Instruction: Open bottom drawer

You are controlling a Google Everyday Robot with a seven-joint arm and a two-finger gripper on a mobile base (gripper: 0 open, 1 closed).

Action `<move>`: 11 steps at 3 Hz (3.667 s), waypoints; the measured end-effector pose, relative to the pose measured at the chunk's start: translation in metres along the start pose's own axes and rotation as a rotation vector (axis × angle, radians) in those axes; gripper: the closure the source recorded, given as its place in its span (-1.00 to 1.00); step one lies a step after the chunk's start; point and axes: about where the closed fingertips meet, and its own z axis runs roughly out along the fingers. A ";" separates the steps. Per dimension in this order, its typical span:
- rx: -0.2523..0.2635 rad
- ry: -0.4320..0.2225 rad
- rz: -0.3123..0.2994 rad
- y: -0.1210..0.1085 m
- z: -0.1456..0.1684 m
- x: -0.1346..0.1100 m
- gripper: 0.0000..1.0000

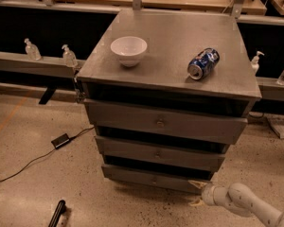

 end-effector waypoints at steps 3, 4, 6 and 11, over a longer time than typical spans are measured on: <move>-0.009 0.028 -0.026 -0.042 0.020 0.023 -0.18; -0.027 0.018 0.021 -0.037 0.043 0.045 -0.12; -0.026 0.013 0.031 -0.037 0.042 0.044 -0.08; 0.225 0.178 0.210 0.018 -0.110 0.027 -0.08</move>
Offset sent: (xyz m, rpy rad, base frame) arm 0.0509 -0.0243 0.0177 -0.0603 -0.0482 0.0022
